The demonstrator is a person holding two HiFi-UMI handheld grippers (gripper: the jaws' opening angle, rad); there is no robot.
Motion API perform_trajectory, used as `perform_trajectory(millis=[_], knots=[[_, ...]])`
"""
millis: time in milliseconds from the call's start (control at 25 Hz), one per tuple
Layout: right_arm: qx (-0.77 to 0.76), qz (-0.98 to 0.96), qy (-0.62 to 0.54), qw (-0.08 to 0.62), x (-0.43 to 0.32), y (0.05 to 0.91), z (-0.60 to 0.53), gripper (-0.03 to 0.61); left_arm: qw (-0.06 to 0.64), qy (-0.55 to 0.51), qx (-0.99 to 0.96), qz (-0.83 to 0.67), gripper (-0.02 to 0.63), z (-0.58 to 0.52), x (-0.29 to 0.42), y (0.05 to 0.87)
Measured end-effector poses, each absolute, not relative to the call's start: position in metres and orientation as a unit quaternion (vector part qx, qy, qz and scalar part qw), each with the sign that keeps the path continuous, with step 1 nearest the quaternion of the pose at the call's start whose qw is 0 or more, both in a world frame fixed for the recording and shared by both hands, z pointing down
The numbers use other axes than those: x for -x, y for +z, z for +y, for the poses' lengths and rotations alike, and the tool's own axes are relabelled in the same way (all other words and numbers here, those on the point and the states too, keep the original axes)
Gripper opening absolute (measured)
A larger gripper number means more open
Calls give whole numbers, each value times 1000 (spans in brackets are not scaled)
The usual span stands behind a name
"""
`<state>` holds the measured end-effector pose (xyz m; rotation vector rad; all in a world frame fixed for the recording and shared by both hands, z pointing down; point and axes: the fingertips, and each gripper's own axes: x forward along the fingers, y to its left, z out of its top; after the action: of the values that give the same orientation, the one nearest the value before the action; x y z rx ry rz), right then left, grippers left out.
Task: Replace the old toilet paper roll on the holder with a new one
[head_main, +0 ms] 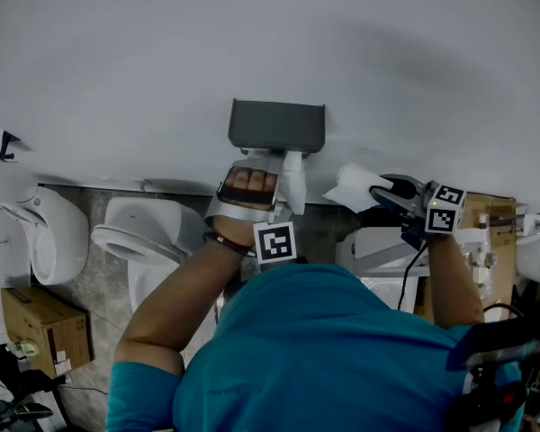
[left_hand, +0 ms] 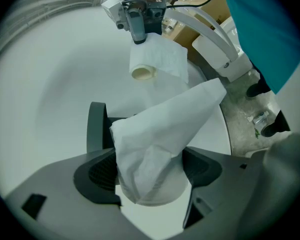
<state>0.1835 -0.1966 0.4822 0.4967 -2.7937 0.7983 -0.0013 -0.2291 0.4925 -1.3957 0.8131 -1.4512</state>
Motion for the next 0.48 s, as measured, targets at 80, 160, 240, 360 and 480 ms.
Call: perform_trajectory(millis=[80,160,240,360,480], knots=[[-167,-944,269,96,-181,482,-196,120,465,-596,564,332,399,-229,11,493],[-167,-944,269,96,-179,481,-196,120,463,-599,563,332,399,-228,18,493],[-166,-944,268,96,-175,481,-197,120,463,-598,565,329,399,-228,23,494],[-167,-945,266,96,-172,479,-198,120,464,-595,569,327,399,-228,22,493],[-168,-946,261,94,-167,474,-198,120,464,-590,575,326,399,-227,22,492]])
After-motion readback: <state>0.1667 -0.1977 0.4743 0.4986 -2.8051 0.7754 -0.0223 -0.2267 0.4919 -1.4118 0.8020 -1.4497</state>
